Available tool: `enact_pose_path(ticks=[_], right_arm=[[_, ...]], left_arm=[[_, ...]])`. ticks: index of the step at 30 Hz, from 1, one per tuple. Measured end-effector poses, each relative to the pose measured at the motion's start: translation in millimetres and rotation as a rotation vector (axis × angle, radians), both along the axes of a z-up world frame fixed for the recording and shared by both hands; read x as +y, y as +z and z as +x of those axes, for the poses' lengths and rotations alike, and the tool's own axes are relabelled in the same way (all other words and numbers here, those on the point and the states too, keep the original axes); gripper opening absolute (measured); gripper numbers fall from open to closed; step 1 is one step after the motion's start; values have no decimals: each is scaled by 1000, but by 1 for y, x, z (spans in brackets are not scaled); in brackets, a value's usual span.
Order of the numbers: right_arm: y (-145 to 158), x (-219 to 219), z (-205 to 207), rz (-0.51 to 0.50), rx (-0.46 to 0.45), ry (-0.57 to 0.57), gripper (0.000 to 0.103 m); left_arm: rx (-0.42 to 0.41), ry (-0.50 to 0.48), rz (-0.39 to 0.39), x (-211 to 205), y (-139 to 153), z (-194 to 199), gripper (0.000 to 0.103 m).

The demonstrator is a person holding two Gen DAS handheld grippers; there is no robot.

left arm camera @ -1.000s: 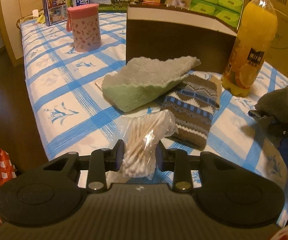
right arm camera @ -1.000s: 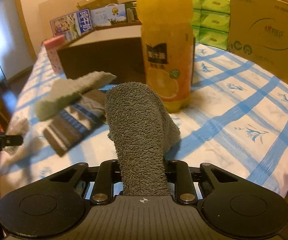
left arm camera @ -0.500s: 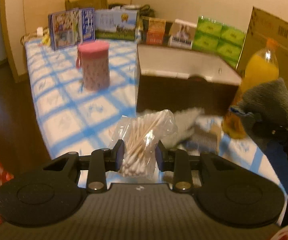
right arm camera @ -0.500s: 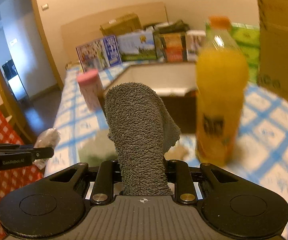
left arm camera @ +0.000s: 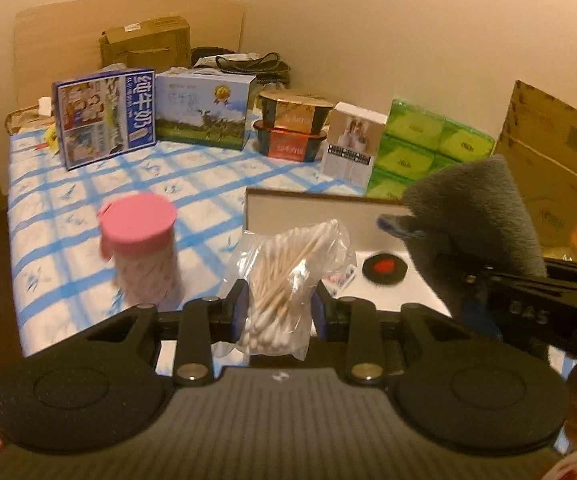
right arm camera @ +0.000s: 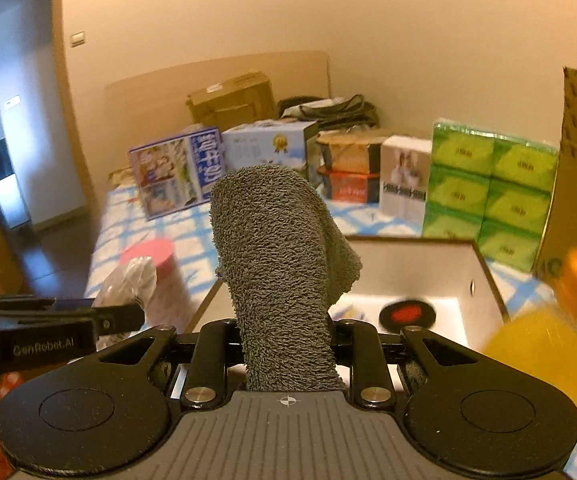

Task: Organize soft objects
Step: 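Carry both items over the brown box and open the right tool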

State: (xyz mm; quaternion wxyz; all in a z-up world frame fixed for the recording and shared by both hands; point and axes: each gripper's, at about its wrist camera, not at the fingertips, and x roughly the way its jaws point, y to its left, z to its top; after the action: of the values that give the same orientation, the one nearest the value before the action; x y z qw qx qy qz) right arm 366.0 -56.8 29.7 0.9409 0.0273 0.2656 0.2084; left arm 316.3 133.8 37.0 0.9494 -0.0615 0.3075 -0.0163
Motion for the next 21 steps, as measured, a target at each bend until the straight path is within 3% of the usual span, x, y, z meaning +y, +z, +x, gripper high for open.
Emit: enact_pose_path(ticks=[6, 17, 20, 21], right_arm=[[-7, 11, 55, -43, 8, -78, 24], [-52, 5, 121, -94, 77, -235, 25], [-64, 0, 132, -67, 95, -272, 42], [-67, -1, 135, -72, 98, -286, 56]], left_arm=[[12, -26, -18, -4, -2, 56, 30], [82, -63, -46, -18, -41, 133, 29], [98, -66, -55, -18, -51, 144, 30], [103, -67, -60, -18, -54, 147, 30]])
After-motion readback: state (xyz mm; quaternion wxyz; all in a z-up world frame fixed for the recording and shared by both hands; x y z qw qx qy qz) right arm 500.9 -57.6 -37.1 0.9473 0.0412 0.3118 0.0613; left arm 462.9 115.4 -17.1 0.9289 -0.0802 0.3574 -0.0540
